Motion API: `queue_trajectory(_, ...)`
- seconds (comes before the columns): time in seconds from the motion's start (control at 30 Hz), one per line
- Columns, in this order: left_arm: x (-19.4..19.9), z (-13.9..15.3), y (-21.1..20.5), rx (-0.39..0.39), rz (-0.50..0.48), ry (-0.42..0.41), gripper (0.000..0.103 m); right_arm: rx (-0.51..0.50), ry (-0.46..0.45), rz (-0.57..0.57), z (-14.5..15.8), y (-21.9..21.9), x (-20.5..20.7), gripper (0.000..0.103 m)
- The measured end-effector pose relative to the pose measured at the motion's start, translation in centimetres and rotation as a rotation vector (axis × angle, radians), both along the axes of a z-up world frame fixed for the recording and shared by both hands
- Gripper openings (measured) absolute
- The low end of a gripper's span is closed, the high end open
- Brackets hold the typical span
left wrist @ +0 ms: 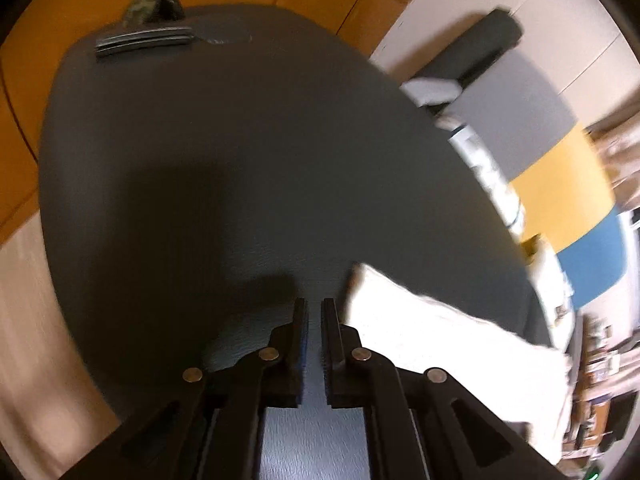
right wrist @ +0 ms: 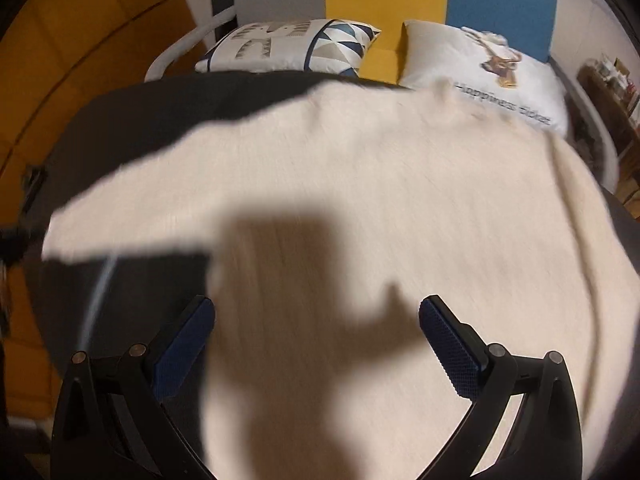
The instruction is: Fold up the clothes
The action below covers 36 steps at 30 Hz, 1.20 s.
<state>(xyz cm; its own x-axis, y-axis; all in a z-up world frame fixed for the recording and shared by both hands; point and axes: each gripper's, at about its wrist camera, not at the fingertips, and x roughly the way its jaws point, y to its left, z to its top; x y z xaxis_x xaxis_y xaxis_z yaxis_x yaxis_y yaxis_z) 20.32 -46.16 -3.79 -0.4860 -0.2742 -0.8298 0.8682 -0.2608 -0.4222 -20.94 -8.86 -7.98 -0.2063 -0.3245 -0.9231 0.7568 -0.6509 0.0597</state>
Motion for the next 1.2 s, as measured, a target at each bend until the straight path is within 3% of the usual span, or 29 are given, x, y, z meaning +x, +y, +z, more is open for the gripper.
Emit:
queue_trajectory(0.07,0.2,1.0,2.9,0.006,-0.095,0.095,0.005,0.033,0.013,0.013,-0.2,3.6,1.5,0.103)
queue_trajectory(0.17,-2.8,1.4,9.7,0.048,-0.348,0.164,0.006,0.078,0.024,0.02,-0.9,8.4,3.8,0.103)
queue_trajectory(0.27,-8.1,0.2,18.0,0.171,-0.612,0.218,0.006,0.101,0.012,-0.008,-2.6,11.5,6.0,0.103)
queue_trajectory(0.37,-13.0,-1.3,24.8,0.284,-0.754,0.225,0.006,0.03,-0.004,-0.067,-3.7,13.0,7.1,0.103)
queue_trajectory(0.43,-15.0,-2.1,28.0,0.341,-0.781,0.21,0.007,-0.014,0.013,-0.095,-3.7,13.5,7.4,0.103)
queue_trajectory(0.5,-19.7,-3.6,27.9,0.359,-0.789,0.192,0.009,-0.03,0.035,-0.104,-3.8,13.5,7.7,0.103)
queue_trajectory(0.63,-21.8,-3.6,29.3,0.355,-0.777,0.159,0.011,-0.049,0.044,-0.1,-4.1,13.6,7.8,0.103)
queue_trajectory(0.7,-23.1,-2.3,29.4,0.369,-0.775,0.16,0.014,-0.055,0.045,-0.096,-4.2,13.6,7.7,0.103)
queue_trajectory(0.8,-24.4,-3.5,29.9,0.362,-0.777,0.164,0.015,-0.064,0.048,-0.09,-4.4,13.7,7.7,0.103)
queue_trajectory(0.9,-25.2,-4.1,29.6,0.353,-0.796,0.168,0.015,-0.073,0.05,-0.084,-4.6,13.8,7.6,0.103)
queue_trajectory(0.93,-25.0,-4.0,29.5,0.332,-0.814,0.167,0.014,-0.076,0.051,-0.082,-4.7,13.8,7.6,0.103)
queue_trajectory(0.97,-24.9,-3.7,30.0,0.286,-0.836,0.15,0.004,-0.075,0.05,-0.083,-4.7,13.7,7.5,0.103)
queue_trajectory(1.07,-23.8,-3.4,29.9,0.207,-0.859,0.095,0.004,-0.061,0.039,-0.095,-4.4,13.6,7.9,0.103)
queue_trajectory(1.2,-22.5,-3.3,27.2,0.214,-0.836,0.069,0.004,-0.032,0.015,-0.109,-3.7,13.9,9.7,0.103)
